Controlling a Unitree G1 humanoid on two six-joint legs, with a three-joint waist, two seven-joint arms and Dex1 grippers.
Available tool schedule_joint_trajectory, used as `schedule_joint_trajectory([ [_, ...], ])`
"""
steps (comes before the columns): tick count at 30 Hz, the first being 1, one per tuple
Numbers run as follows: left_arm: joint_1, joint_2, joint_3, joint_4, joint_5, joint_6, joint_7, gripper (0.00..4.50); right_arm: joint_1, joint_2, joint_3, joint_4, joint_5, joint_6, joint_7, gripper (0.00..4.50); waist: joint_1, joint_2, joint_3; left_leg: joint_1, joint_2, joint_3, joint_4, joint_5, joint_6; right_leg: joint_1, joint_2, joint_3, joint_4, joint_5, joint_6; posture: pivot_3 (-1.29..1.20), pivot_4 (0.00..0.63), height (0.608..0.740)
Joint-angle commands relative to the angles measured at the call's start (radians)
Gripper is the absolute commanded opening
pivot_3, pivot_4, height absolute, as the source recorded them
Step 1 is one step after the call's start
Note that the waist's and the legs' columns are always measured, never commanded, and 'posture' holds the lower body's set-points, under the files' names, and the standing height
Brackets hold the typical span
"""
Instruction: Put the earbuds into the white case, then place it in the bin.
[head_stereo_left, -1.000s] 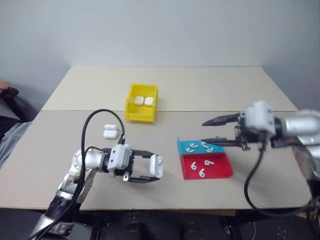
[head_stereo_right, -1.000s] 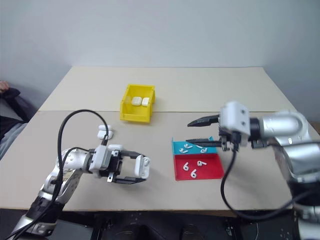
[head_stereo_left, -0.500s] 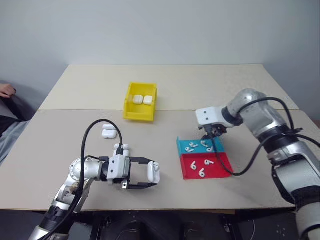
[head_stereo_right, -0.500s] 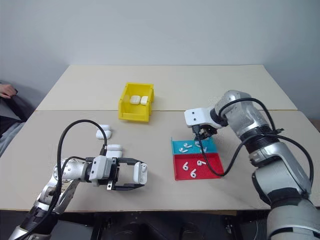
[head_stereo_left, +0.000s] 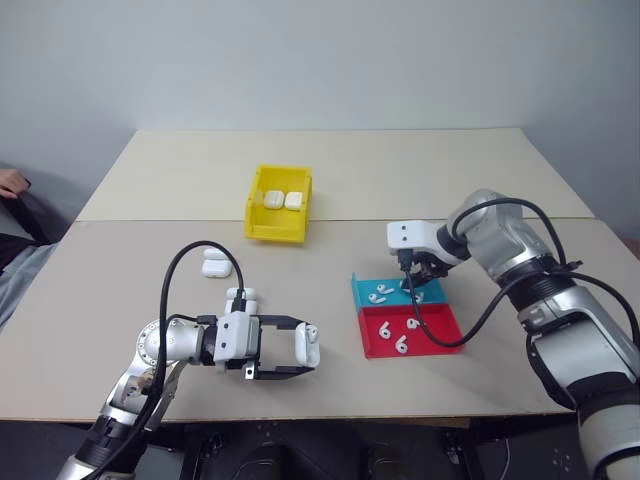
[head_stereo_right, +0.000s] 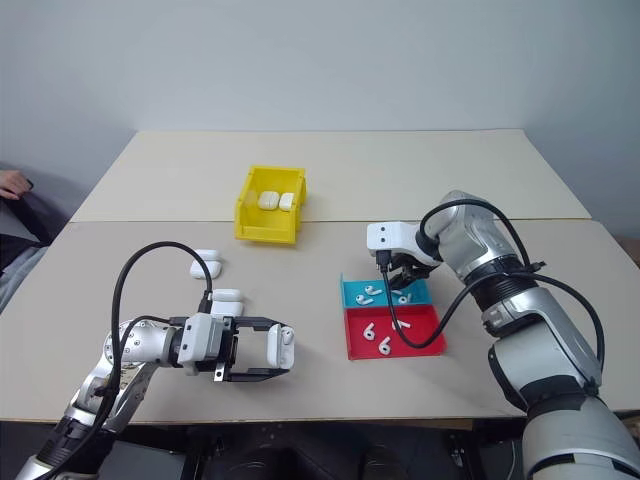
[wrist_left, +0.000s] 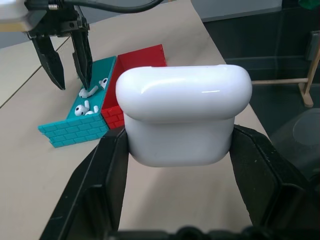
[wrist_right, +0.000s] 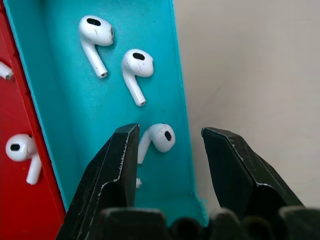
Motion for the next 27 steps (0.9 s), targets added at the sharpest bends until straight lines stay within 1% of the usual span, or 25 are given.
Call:
schedule_joint_trajectory([
  [1, -0.013, 0.007, -0.001, -0.031, -0.004, 0.003, 0.005, 2.76, -0.003, 0.000, -0.023, -0.036, -0.003, 0.049, 0.005, 2.45, 0.000, 0.000, 0.000, 0.000, 0.000, 0.000, 0.000, 0.000, 0.000, 0.000, 0.000, 0.000, 0.000, 0.000, 0.000, 0.00, 0.150, 0.740],
  [9, -0.024, 0.006, -0.008, -0.027, -0.003, 0.006, 0.005, 2.76, 0.009, 0.011, -0.018, -0.030, -0.017, 0.075, -0.011, 2.45, 0.000, 0.000, 0.000, 0.000, 0.000, 0.000, 0.000, 0.000, 0.000, 0.000, 0.000, 0.000, 0.000, 0.000, 0.000, 0.00, 0.150, 0.740],
  [27, -0.023, 0.006, -0.005, -0.018, 0.002, 0.001, 0.006, 2.76, 0.019, 0.016, -0.010, 0.008, -0.030, 0.073, -0.015, 2.45, 0.000, 0.000, 0.000, 0.000, 0.000, 0.000, 0.000, 0.000, 0.000, 0.000, 0.000, 0.000, 0.000, 0.000, 0.000, 0.00, 0.150, 0.740],
])
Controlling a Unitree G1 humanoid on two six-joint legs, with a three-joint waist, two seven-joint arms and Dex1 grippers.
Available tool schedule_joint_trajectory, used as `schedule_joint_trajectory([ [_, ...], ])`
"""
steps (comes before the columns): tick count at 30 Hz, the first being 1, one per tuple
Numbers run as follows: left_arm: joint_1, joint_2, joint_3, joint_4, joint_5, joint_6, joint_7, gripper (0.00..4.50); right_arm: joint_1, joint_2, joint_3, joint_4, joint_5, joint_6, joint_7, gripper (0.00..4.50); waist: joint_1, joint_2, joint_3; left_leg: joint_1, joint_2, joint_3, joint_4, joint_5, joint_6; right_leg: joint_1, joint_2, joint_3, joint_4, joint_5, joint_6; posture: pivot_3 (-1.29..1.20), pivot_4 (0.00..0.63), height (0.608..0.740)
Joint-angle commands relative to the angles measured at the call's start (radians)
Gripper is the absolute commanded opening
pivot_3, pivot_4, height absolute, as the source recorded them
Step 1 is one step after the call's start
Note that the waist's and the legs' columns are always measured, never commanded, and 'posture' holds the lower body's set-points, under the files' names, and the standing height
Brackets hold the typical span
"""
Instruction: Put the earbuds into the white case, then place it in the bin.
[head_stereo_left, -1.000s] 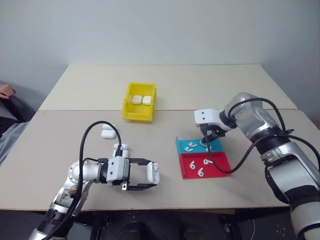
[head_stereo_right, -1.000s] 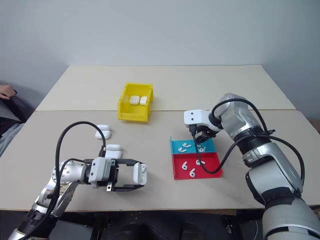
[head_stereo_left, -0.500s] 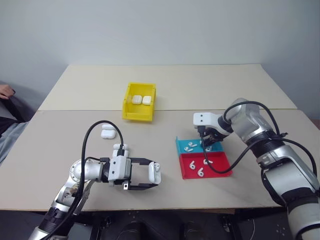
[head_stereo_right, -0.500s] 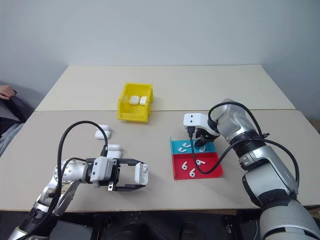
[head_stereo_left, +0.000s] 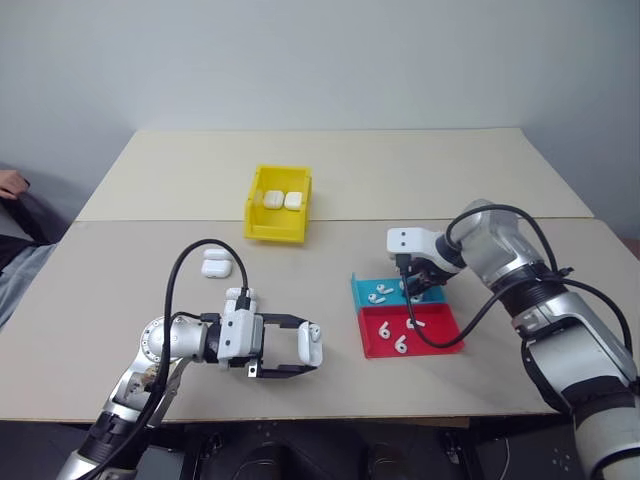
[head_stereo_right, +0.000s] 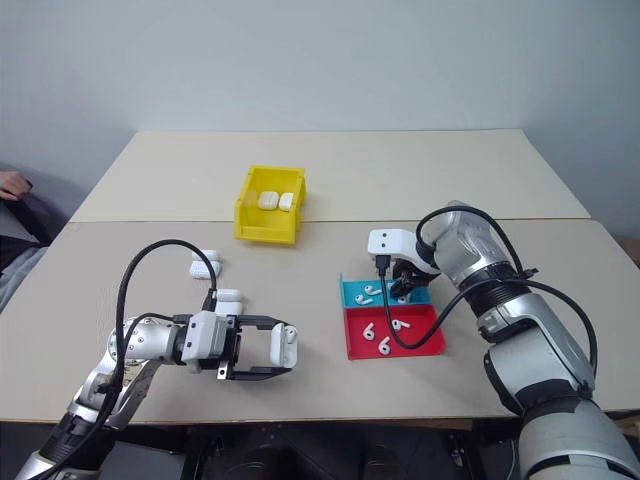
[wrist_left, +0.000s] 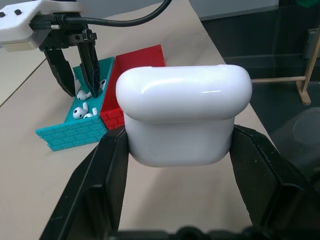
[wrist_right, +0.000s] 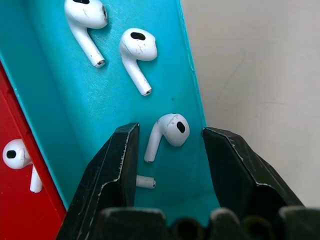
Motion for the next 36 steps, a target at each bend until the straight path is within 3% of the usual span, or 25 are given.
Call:
schedule_joint_trajectory([
  [1, -0.003, 0.006, 0.008, -0.019, -0.010, -0.011, 0.003, 2.76, 0.000, 0.000, -0.011, 0.004, -0.008, -0.003, -0.007, 2.45, 0.000, 0.000, 0.000, 0.000, 0.000, 0.000, 0.000, 0.000, 0.000, 0.000, 0.000, 0.000, 0.000, 0.000, 0.000, 0.00, 0.150, 0.740],
  [17, -0.011, 0.003, 0.007, -0.002, -0.007, -0.021, -0.001, 2.76, 0.003, 0.004, -0.011, 0.011, -0.008, -0.020, -0.010, 2.45, 0.000, 0.000, 0.000, 0.000, 0.000, 0.000, 0.000, 0.000, 0.000, 0.000, 0.000, 0.000, 0.000, 0.000, 0.000, 0.00, 0.150, 0.740],
  [19, -0.010, 0.003, 0.007, -0.003, -0.008, -0.020, -0.001, 2.76, 0.003, 0.004, -0.011, 0.006, -0.006, -0.021, -0.006, 2.09, 0.000, 0.000, 0.000, 0.000, 0.000, 0.000, 0.000, 0.000, 0.000, 0.000, 0.000, 0.000, 0.000, 0.000, 0.000, 0.00, 0.150, 0.740],
  [36, -0.011, 0.002, 0.007, 0.008, -0.003, -0.034, 0.000, 2.76, 0.003, 0.014, -0.010, 0.011, -0.007, -0.040, -0.004, 2.09, -0.001, 0.000, 0.000, 0.001, 0.000, 0.000, 0.000, 0.000, 0.000, 0.000, 0.000, 0.000, 0.000, 0.000, 0.000, 0.00, 0.150, 0.740],
])
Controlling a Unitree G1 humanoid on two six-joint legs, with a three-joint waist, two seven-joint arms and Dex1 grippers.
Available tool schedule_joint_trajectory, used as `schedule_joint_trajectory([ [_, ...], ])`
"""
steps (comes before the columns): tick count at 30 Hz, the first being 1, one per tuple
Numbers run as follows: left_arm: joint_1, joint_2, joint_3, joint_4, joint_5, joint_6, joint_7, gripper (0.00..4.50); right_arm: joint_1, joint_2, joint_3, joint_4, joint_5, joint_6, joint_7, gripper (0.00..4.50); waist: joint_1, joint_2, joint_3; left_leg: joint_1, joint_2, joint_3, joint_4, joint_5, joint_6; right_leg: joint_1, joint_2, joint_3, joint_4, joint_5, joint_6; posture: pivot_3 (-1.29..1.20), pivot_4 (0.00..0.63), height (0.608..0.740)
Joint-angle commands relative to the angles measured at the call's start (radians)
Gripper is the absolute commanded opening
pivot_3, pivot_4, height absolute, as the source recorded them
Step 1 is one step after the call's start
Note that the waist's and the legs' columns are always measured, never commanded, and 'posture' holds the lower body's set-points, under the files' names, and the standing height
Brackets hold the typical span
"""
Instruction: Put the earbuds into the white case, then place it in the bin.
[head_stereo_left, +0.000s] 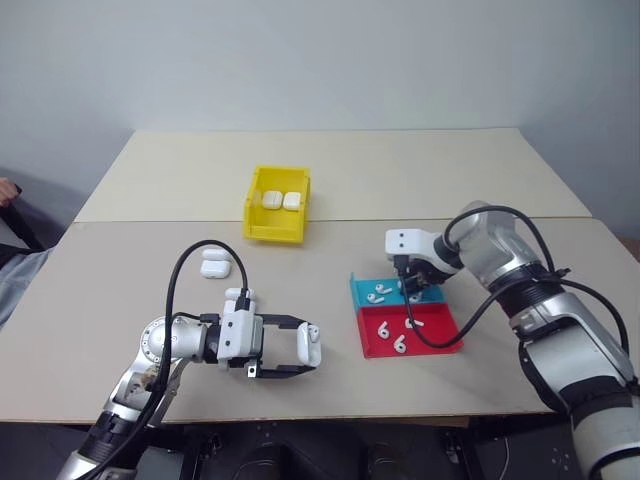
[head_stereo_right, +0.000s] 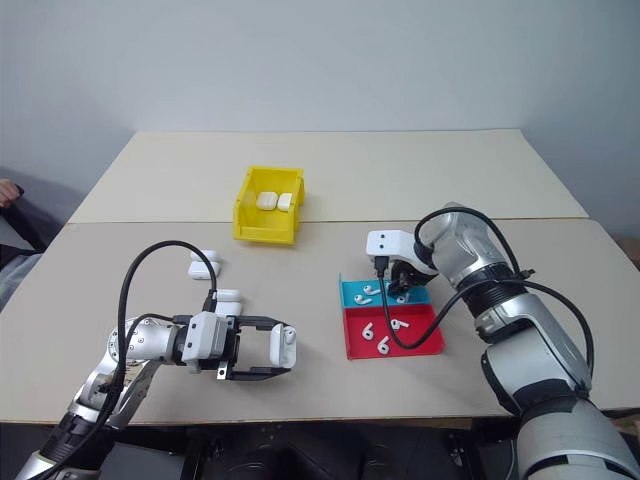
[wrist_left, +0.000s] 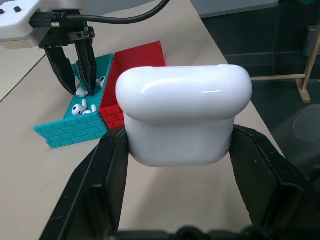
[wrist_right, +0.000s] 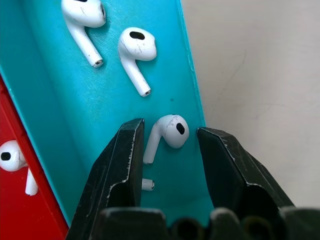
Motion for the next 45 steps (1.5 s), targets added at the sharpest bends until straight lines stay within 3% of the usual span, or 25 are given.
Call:
schedule_joint_trajectory([
  [1, -0.010, 0.004, 0.006, -0.016, -0.006, -0.015, 0.003, 2.76, 0.003, 0.000, -0.009, -0.004, -0.001, -0.022, 0.001, 2.09, 0.000, 0.000, 0.000, 0.000, 0.000, 0.000, 0.000, 0.000, 0.000, 0.000, 0.000, 0.000, 0.000, 0.000, 0.000, 0.00, 0.150, 0.740],
  [12, -0.010, 0.003, 0.003, -0.017, -0.003, -0.015, 0.004, 2.76, 0.011, -0.007, -0.004, -0.007, -0.011, -0.016, 0.009, 2.09, 0.000, 0.000, 0.000, 0.000, 0.000, 0.000, 0.000, 0.000, 0.000, 0.000, 0.000, 0.000, 0.000, 0.000, 0.000, 0.00, 0.150, 0.740],
  [15, -0.011, 0.002, 0.002, -0.018, -0.003, -0.015, 0.004, 2.76, 0.017, -0.010, -0.004, -0.016, -0.010, -0.020, 0.015, 1.50, 0.000, 0.000, 0.000, 0.000, 0.000, 0.000, 0.000, 0.000, 0.000, 0.000, 0.000, 0.000, 0.000, 0.000, 0.000, 0.00, 0.150, 0.740],
  [17, -0.011, 0.002, 0.002, -0.020, -0.004, -0.013, 0.004, 2.76, 0.020, -0.008, -0.007, -0.020, -0.010, -0.016, 0.010, 0.86, 0.000, 0.000, 0.000, 0.000, 0.000, 0.000, 0.000, 0.000, 0.000, 0.000, 0.000, 0.000, 0.000, 0.000, 0.000, 0.00, 0.150, 0.740],
  [31, -0.006, 0.009, 0.007, -0.027, -0.006, -0.008, 0.005, 2.76, 0.021, -0.019, -0.050, -0.081, 0.020, 0.012, 0.011, 0.86, 0.000, 0.000, 0.000, 0.001, 0.000, 0.000, 0.000, 0.000, 0.000, 0.001, 0.000, 0.000, 0.000, 0.000, 0.000, 0.00, 0.150, 0.740],
  [35, -0.009, 0.007, 0.016, -0.038, -0.020, -0.001, 0.010, 2.76, 0.011, -0.050, -0.148, -0.213, 0.096, 0.095, 0.025, 0.86, 0.000, 0.001, 0.000, -0.001, 0.000, 0.000, 0.000, 0.000, 0.000, -0.001, 0.000, 0.000, 0.000, 0.000, 0.000, 0.00, 0.150, 0.740],
  [39, -0.017, -0.005, 0.037, -0.086, -0.078, 0.051, 0.031, 2.76, 0.012, -0.093, -0.353, -0.412, 0.258, 0.300, 0.009, 0.86, 0.003, 0.001, 0.000, -0.001, 0.000, 0.000, 0.000, 0.000, 0.000, -0.001, 0.000, 0.000, 0.000, 0.000, 0.000, 0.00, 0.150, 0.740],
  [45, -0.108, -0.025, 0.063, -0.139, -0.186, 0.173, 0.059, 2.76, 0.026, -0.083, -0.783, -0.733, 0.610, 0.862, -0.074, 0.86, 0.018, 0.000, 0.000, 0.000, 0.000, -0.002, 0.000, -0.001, 0.001, 0.001, 0.000, -0.001, 0.000, 0.000, 0.000, 0.00, 0.150, 0.740],
])
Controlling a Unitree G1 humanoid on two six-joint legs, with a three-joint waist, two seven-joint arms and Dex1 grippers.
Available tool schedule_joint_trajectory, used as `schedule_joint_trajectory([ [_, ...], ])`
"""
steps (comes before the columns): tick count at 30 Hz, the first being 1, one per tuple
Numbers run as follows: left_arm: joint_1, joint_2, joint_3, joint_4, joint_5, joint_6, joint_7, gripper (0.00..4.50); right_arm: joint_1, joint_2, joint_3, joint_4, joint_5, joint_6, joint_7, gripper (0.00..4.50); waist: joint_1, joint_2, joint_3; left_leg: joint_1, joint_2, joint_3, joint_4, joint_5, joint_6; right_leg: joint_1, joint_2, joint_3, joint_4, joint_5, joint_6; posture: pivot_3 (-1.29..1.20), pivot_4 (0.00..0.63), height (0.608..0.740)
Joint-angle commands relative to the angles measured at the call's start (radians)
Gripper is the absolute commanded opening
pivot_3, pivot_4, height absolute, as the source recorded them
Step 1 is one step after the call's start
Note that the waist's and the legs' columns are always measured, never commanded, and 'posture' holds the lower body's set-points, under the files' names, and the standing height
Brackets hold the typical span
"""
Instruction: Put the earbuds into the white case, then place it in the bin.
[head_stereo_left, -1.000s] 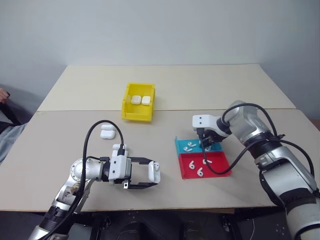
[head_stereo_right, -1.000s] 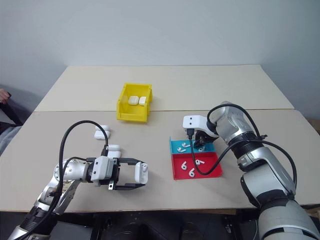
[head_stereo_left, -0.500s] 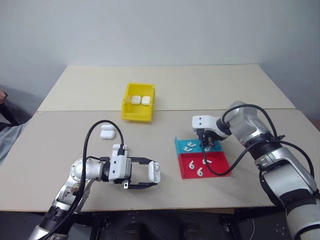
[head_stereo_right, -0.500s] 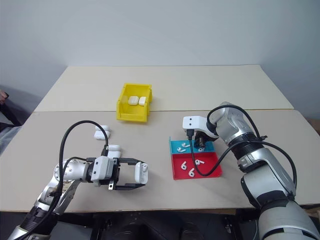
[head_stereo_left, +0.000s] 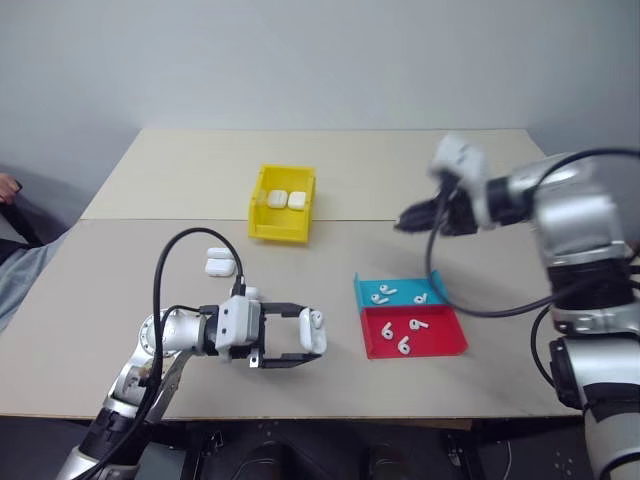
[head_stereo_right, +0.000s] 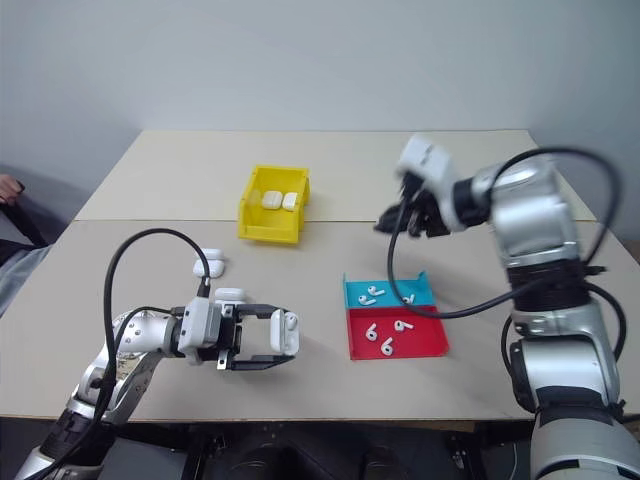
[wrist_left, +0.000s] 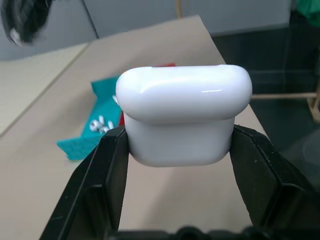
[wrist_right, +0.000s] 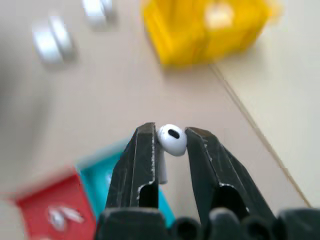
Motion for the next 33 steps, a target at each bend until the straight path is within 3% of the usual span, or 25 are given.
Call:
schedule_joint_trajectory([
  [1, -0.076, -0.013, 0.033, -0.041, -0.083, 0.070, 0.015, 2.76, 0.003, 0.012, -0.251, -0.199, 0.207, 0.353, -0.057, 0.86, 0.003, 0.000, 0.000, 0.000, 0.000, -0.001, 0.000, 0.000, 0.000, 0.000, 0.000, 0.000, 0.000, 0.000, 0.000, 0.00, 0.150, 0.740],
  [5, -0.172, -0.040, 0.028, -0.008, -0.127, 0.124, -0.001, 2.76, 0.015, 0.119, -0.489, -0.327, 0.376, 0.608, -0.148, 0.86, 0.003, 0.000, 0.000, 0.000, 0.000, -0.002, 0.000, -0.001, 0.001, 0.000, 0.000, 0.000, 0.000, 0.000, 0.000, 0.00, 0.150, 0.740],
  [10, -0.291, -0.116, 0.004, 0.055, -0.140, 0.162, -0.007, 2.76, 0.089, 0.376, -0.750, -0.464, 0.659, 0.614, -0.395, 0.86, 0.003, -0.001, -0.001, 0.001, -0.001, -0.002, 0.000, 0.000, 0.000, 0.002, 0.000, 0.000, 0.000, 0.000, 0.000, 0.00, 0.150, 0.740],
  [13, -0.334, -0.167, -0.001, 0.075, -0.160, 0.178, -0.022, 2.76, 0.231, 0.538, -0.775, -0.728, 0.765, 0.458, -0.459, 0.86, 0.007, 0.000, -0.001, 0.000, -0.001, -0.003, -0.002, 0.001, -0.001, 0.000, 0.001, 0.000, 0.001, 0.000, 0.000, 0.00, 0.150, 0.740],
  [19, -0.366, -0.189, -0.010, 0.080, -0.179, 0.212, -0.078, 2.76, 0.469, 0.599, -0.610, -0.832, 0.857, 0.137, -0.448, 0.86, 0.004, 0.000, -0.001, 0.000, -0.002, -0.004, 0.000, 0.000, 0.000, 0.003, 0.001, 0.000, 0.000, 0.001, 0.002, 0.00, 0.150, 0.740],
  [26, -0.360, -0.194, -0.006, 0.067, -0.168, 0.221, -0.085, 2.76, 0.629, 0.523, -0.348, -0.808, 0.718, -0.230, -0.393, 0.86, -0.007, 0.000, -0.001, 0.002, -0.002, -0.008, -0.001, 0.001, -0.001, 0.003, 0.002, 0.000, 0.000, 0.000, 0.001, 0.00, 0.150, 0.740],
  [33, -0.343, -0.197, 0.005, 0.028, -0.186, 0.242, -0.070, 2.76, 0.712, 0.476, -0.192, -0.733, 0.660, -0.456, -0.371, 0.86, -0.007, 0.000, -0.001, 0.002, -0.002, -0.009, -0.001, 0.001, -0.001, 0.003, 0.002, 0.000, -0.001, 0.000, 0.001, 0.00, 0.150, 0.740],
])
